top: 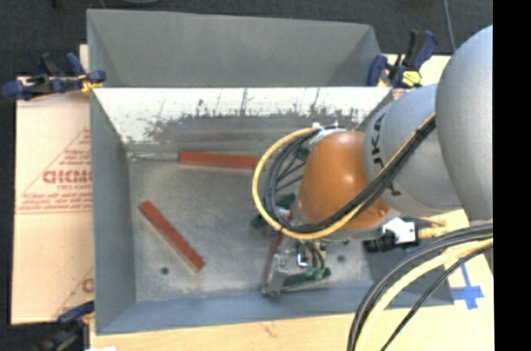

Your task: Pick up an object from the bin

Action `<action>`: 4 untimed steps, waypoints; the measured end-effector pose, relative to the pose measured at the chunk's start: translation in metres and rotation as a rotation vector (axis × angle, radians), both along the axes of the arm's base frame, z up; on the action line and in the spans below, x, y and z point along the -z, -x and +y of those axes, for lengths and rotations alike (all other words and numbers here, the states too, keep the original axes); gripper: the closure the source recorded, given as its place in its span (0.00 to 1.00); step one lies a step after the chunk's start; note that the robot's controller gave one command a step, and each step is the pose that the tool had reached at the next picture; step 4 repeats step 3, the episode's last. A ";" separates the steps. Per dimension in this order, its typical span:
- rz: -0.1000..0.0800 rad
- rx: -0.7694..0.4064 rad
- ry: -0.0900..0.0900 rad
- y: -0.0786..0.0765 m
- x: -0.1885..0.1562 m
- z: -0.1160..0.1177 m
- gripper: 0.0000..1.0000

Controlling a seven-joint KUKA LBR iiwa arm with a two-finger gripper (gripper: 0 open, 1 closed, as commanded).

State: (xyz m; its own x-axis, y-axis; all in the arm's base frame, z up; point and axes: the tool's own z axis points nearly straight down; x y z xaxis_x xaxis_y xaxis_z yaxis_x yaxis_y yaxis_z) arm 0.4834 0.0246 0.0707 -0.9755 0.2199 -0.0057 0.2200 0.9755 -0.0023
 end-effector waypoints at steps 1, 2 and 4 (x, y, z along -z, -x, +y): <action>-0.001 -0.270 0.000 -0.051 -0.003 -0.031 0.00; 0.000 -0.791 0.002 -0.052 -0.003 -0.079 0.00; 0.001 -0.788 -0.002 -0.051 -0.003 -0.077 1.00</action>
Offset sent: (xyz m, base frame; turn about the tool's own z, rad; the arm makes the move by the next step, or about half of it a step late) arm 0.0484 -0.0284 0.0019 -0.2730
